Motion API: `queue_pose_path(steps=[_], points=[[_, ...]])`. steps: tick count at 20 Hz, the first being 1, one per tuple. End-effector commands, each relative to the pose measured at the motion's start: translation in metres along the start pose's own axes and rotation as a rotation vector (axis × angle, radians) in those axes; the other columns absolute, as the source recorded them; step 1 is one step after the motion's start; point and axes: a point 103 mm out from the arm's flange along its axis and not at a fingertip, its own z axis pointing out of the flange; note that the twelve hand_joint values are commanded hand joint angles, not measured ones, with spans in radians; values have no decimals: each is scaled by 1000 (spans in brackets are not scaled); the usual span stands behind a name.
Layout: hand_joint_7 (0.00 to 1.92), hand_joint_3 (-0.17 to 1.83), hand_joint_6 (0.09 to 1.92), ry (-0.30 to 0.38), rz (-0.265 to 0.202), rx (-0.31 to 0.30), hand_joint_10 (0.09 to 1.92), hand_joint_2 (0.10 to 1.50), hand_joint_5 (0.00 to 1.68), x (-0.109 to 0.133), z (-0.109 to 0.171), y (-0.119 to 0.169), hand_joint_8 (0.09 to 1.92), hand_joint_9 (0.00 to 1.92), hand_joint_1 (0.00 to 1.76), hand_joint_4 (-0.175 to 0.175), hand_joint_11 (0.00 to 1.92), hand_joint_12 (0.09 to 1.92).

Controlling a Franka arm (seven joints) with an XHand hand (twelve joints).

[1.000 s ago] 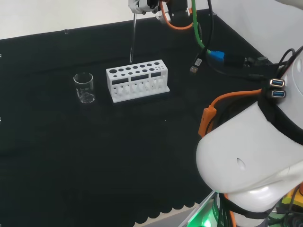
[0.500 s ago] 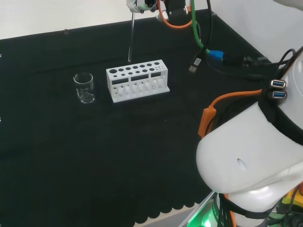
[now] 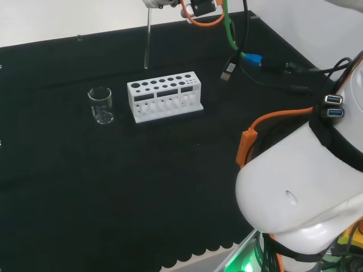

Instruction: Stir in the beaker to the left of the white test tube rack with the glass rod.

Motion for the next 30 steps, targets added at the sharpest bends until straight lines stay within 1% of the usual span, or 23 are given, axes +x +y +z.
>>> queue_pose_path(steps=[1, 3, 7, 14, 20, 30], points=[[1233, -86, 609, 19, -10, 7, 486, 1084, 1065, 28, 0, 6, 875, 1700, 1306, -175, 1565, 665], [1233, -85, 608, 15, -32, 6, 485, 1084, 1066, 41, 3, 9, 874, 1701, 1306, -175, 1565, 666], [1235, -82, 606, 30, -61, 14, 483, 1082, 1067, 64, 7, 20, 871, 1704, 1306, -175, 1565, 666], [1237, -78, 601, 37, -105, 28, 479, 1078, 1070, 86, 15, 39, 866, 1707, 1306, -175, 1566, 666], [1239, -76, 598, 43, -133, 36, 476, 1077, 1072, 97, 24, 56, 863, 1709, 1306, -175, 1567, 666], [1242, -72, 589, 57, -154, 56, 470, 1073, 1077, 99, 46, 78, 858, 1712, 1307, -175, 1568, 667]])
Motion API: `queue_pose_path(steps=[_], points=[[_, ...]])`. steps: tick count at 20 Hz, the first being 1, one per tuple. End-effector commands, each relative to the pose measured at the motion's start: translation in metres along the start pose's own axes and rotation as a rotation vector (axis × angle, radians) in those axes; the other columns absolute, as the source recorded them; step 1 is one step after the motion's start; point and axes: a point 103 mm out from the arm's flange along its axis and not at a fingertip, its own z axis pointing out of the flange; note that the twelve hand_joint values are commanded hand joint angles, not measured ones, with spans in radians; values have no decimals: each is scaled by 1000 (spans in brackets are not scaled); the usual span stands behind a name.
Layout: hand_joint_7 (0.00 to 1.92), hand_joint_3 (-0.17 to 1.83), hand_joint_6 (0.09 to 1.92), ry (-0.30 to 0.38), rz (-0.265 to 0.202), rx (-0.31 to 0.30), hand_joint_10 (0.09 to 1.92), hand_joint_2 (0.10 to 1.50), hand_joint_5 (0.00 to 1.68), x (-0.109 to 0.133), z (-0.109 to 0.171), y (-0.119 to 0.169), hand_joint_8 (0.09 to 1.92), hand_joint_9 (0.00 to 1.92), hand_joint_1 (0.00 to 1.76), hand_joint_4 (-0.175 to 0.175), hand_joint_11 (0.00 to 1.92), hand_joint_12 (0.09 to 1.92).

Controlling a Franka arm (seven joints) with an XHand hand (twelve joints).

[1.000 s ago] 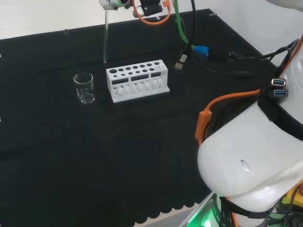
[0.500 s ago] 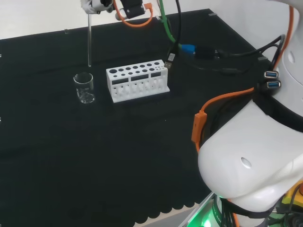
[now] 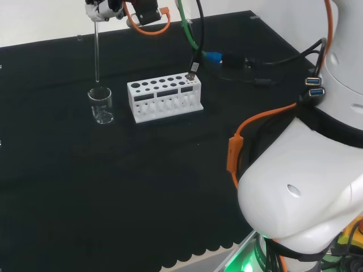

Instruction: Stir in the beaker to the left of the white test tube rack with the glass rod.

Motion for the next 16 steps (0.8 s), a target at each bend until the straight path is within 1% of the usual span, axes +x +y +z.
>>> queue_pose_path(steps=[1, 6, 9, 12, 14, 16], points=[[1242, -71, 588, 6, -21, 11, 469, 1073, 1078, 1, 13, 14, 857, 1712, 1307, -175, 1568, 667], [1243, -70, 586, 6, -33, 24, 467, 1072, 1079, -1, 23, 22, 856, 1713, 1307, -175, 1568, 668], [1243, -68, 584, 24, -41, 13, 466, 1071, 1080, -3, 25, 28, 855, 1714, 1307, -175, 1569, 669], [1244, -67, 583, 23, -41, 14, 465, 1070, 1081, -5, 26, 26, 854, 1714, 1307, -175, 1569, 670], [1244, -67, 583, 21, -41, 28, 464, 1070, 1081, -5, 29, 27, 853, 1715, 1307, -175, 1570, 671], [1244, -66, 583, 29, -44, 42, 463, 1069, 1081, -8, 39, 32, 853, 1715, 1307, -175, 1570, 671]])
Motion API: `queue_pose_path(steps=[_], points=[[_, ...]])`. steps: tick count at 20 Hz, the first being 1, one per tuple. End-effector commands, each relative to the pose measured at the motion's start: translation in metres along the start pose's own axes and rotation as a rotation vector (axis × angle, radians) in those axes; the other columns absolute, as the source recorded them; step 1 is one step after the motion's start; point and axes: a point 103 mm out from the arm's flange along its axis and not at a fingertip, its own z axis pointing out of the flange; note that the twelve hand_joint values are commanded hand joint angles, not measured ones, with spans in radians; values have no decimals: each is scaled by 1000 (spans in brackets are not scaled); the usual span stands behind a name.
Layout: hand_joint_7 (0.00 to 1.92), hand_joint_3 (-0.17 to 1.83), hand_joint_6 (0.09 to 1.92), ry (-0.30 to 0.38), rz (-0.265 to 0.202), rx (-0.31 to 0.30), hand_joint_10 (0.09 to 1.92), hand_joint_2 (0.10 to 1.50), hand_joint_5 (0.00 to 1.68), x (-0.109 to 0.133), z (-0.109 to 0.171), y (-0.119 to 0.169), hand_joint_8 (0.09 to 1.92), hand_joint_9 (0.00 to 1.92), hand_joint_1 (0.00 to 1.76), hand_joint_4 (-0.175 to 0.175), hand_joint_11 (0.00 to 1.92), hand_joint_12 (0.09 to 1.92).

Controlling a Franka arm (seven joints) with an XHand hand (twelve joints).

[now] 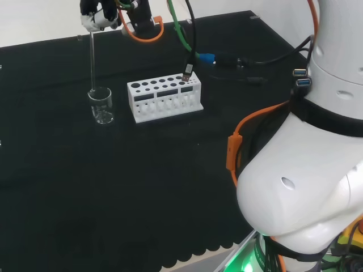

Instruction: Stir in the beaker to the left of the white test tube rack with the glass rod.

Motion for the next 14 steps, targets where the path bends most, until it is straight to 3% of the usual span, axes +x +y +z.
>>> queue_pose_path(steps=[1, 5, 14], points=[[1244, -65, 583, 5, -11, 16, 463, 1069, 1081, -11, 17, 13, 853, 1715, 1307, -175, 1570, 672], [1245, -64, 582, 2, -14, 22, 461, 1069, 1081, -18, 35, 19, 852, 1714, 1307, -175, 1571, 673], [1245, -61, 584, 10, -17, 29, 460, 1067, 1081, -37, 47, 22, 851, 1714, 1307, -175, 1570, 676]])
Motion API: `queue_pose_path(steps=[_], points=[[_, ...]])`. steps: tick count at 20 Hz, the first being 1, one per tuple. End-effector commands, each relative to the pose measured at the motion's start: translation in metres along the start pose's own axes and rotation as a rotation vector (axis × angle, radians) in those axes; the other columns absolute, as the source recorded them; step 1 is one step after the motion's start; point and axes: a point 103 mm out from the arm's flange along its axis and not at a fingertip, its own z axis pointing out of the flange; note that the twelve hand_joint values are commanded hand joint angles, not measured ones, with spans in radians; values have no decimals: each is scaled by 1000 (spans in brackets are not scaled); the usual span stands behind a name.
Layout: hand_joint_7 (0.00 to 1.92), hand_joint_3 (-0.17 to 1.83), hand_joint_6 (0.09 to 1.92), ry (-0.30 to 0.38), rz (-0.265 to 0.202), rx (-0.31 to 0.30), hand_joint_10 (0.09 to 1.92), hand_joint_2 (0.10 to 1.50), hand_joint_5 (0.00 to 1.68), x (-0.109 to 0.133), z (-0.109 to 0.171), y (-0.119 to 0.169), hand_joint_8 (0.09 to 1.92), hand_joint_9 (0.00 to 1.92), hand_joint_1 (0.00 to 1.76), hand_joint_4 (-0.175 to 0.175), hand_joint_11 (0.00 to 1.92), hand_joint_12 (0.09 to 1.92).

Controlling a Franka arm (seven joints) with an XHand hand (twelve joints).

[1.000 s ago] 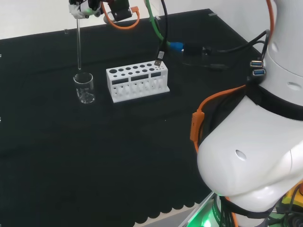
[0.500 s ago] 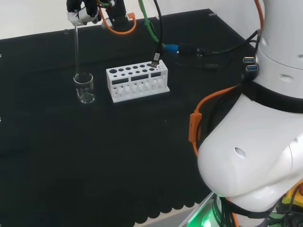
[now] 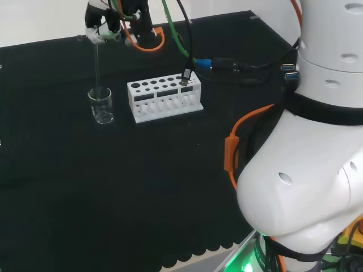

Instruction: Stir in the beaker to the left of the white test tube rack with the glass rod.

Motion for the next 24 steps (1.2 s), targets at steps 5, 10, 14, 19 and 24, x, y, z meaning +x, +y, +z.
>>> queue_pose_path(steps=[5, 10, 14, 19, 24], points=[[1245, -59, 584, 15, -13, 22, 459, 1066, 1081, -20, 24, 8, 850, 1714, 1307, -175, 1571, 678], [1246, -58, 586, 30, -30, 29, 459, 1066, 1080, -21, 38, 5, 849, 1714, 1307, -175, 1571, 680], [1246, -57, 587, 24, -58, 54, 458, 1065, 1079, -10, 46, 10, 849, 1713, 1307, -175, 1571, 682], [1245, -56, 588, 50, -64, 98, 458, 1065, 1079, -1, 59, 26, 850, 1713, 1307, -175, 1571, 683], [1245, -54, 589, 39, -67, 68, 458, 1064, 1078, 7, 51, 40, 850, 1712, 1307, -175, 1570, 684]])
